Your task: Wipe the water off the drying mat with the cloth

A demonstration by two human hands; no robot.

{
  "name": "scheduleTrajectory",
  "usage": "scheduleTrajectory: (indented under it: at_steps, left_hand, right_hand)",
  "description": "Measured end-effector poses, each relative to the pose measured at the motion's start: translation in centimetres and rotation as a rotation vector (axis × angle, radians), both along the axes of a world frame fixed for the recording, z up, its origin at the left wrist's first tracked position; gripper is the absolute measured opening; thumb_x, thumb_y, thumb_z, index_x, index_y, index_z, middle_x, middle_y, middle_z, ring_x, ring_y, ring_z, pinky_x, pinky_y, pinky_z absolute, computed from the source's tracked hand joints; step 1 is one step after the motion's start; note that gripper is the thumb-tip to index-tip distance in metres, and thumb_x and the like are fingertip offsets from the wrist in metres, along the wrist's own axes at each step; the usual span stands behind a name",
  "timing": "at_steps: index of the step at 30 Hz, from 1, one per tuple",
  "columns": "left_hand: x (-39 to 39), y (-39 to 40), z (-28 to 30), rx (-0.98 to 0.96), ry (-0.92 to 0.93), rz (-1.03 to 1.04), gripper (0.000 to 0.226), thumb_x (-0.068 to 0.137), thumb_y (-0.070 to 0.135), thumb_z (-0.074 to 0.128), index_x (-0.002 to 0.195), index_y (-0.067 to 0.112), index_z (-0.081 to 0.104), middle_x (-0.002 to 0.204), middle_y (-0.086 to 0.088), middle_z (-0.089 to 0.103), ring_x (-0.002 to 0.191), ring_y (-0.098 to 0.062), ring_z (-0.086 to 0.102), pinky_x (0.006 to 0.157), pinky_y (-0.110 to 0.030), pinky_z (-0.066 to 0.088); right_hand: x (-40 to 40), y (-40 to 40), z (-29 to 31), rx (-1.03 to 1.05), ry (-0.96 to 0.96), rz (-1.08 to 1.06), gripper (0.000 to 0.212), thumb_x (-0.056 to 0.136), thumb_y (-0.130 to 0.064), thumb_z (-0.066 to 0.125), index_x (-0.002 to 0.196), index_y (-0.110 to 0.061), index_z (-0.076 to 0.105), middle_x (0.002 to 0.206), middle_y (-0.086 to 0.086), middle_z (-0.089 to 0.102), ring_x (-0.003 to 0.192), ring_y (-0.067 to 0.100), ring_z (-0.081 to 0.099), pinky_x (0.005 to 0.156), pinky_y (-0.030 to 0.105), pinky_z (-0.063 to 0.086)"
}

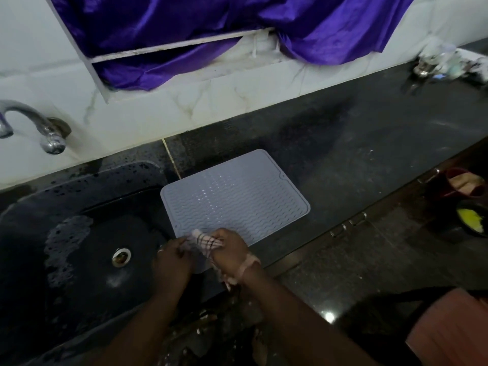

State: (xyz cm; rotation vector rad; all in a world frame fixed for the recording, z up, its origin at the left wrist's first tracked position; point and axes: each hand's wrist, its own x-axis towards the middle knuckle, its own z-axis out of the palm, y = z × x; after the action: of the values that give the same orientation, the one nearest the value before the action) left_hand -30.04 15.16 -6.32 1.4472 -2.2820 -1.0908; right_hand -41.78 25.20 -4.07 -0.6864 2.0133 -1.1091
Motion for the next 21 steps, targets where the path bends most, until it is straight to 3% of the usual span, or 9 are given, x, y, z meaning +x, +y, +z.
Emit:
scheduleTrajectory:
  at_steps: [3, 5, 8, 10, 12, 15, 18, 20, 21]
  left_hand:
    - [-1.3, 2.2, 2.6, 0.69, 0.496, 0.157, 0.03, 0.1, 0.039, 0.058, 0.119, 0.021, 0.07, 0.115, -0.005, 0.074, 0.109, -0.027, 0.07, 0.094, -0.042, 0.055]
    - [-2.6, 3.1, 3.0, 0.945, 0.552, 0.118, 0.035, 0.1, 0.042, 0.055, 0.125, 0.02, 0.067, 0.116, -0.008, 0.074, 0.107, -0.026, 0.072, 0.094, -0.046, 0.056]
    - [-4.3, 4.1, 3.4, 1.013, 0.501, 0.187, 0.029, 0.1, 0.03, 0.059, 0.122, 0.012, 0.067, 0.11, -0.012, 0.076, 0.097, -0.026, 0.075, 0.077, -0.037, 0.061]
    - [-5.3, 4.4, 4.2, 1.081, 0.488, 0.19, 0.027, 0.102, 0.025, 0.056, 0.118, 0.007, 0.069, 0.104, -0.015, 0.077, 0.091, -0.028, 0.075, 0.067, -0.034, 0.06]
    - [-6.3, 4.8, 5.1, 1.148, 0.487, 0.172, 0.032, 0.105, 0.025, 0.05, 0.115, 0.001, 0.069, 0.102, -0.019, 0.076, 0.09, -0.031, 0.073, 0.07, -0.037, 0.059]
    - [-7.7, 5.8, 5.5, 1.323, 0.532, 0.154, 0.036, 0.104, 0.018, 0.047, 0.124, -0.006, 0.064, 0.11, -0.023, 0.073, 0.101, -0.032, 0.069, 0.09, -0.041, 0.057]
    - [-9.1, 7.2, 4.9, 1.415, 0.505, 0.058, 0.042, 0.101, 0.031, 0.048, 0.129, 0.005, 0.066, 0.102, -0.013, 0.073, 0.098, -0.027, 0.066, 0.101, -0.042, 0.049]
    - [-10.5, 8.1, 4.7, 1.291, 0.353, -0.124, 0.041, 0.101, 0.041, 0.049, 0.13, 0.02, 0.068, 0.114, -0.005, 0.072, 0.106, -0.022, 0.063, 0.096, -0.039, 0.049]
    - [-11.2, 8.4, 4.7, 1.116, 0.25, -0.235, 0.039, 0.101, 0.041, 0.051, 0.133, 0.024, 0.065, 0.124, -0.001, 0.068, 0.112, -0.019, 0.06, 0.095, -0.036, 0.048]
  right_hand:
    - [-2.1, 1.6, 1.1, -0.124, -0.35, -0.171, 0.03, 0.07, -0.014, 0.063, 0.099, -0.013, 0.072, 0.099, 0.009, 0.075, 0.085, 0.017, 0.068, 0.079, 0.032, 0.056]
    - [-2.3, 2.6, 1.0, -0.189, -0.417, -0.245, 0.041, 0.069, -0.007, 0.064, 0.11, -0.007, 0.068, 0.111, 0.02, 0.071, 0.088, 0.02, 0.066, 0.078, 0.03, 0.055]
    - [-1.2, 3.9, 0.0, -0.152, -0.044, -0.241, 0.053, 0.086, -0.012, 0.068, 0.137, -0.014, 0.054, 0.13, 0.012, 0.054, 0.106, 0.011, 0.057, 0.087, 0.007, 0.046]
    - [-0.9, 4.7, -0.5, -0.064, 0.257, -0.141, 0.066, 0.087, -0.042, 0.065, 0.147, -0.025, 0.045, 0.141, 0.007, 0.039, 0.123, 0.011, 0.045, 0.107, 0.017, 0.04]
    - [-1.5, 5.6, -0.7, 0.065, 0.429, -0.071, 0.084, 0.078, -0.068, 0.059, 0.151, -0.032, 0.04, 0.148, 0.0, 0.028, 0.127, 0.009, 0.034, 0.112, 0.027, 0.033]
    - [-3.6, 6.9, -0.1, 0.124, 0.343, -0.123, 0.089, 0.074, -0.065, 0.074, 0.147, -0.024, 0.045, 0.133, 0.001, 0.042, 0.117, 0.01, 0.047, 0.103, 0.023, 0.039]
    - [-5.6, 8.5, -1.0, -0.058, 0.167, -0.231, 0.057, 0.083, -0.042, 0.076, 0.133, -0.019, 0.061, 0.122, 0.002, 0.062, 0.11, 0.013, 0.062, 0.105, 0.037, 0.049]
    - [-7.2, 9.8, -1.5, -0.109, 0.108, -0.378, 0.033, 0.09, -0.031, 0.07, 0.12, -0.018, 0.069, 0.111, 0.003, 0.072, 0.105, 0.019, 0.068, 0.098, 0.045, 0.053]
    - [-8.3, 10.5, -1.2, -0.069, 0.143, -0.445, 0.027, 0.093, -0.029, 0.068, 0.117, -0.019, 0.07, 0.11, 0.003, 0.074, 0.105, 0.021, 0.069, 0.097, 0.044, 0.053]
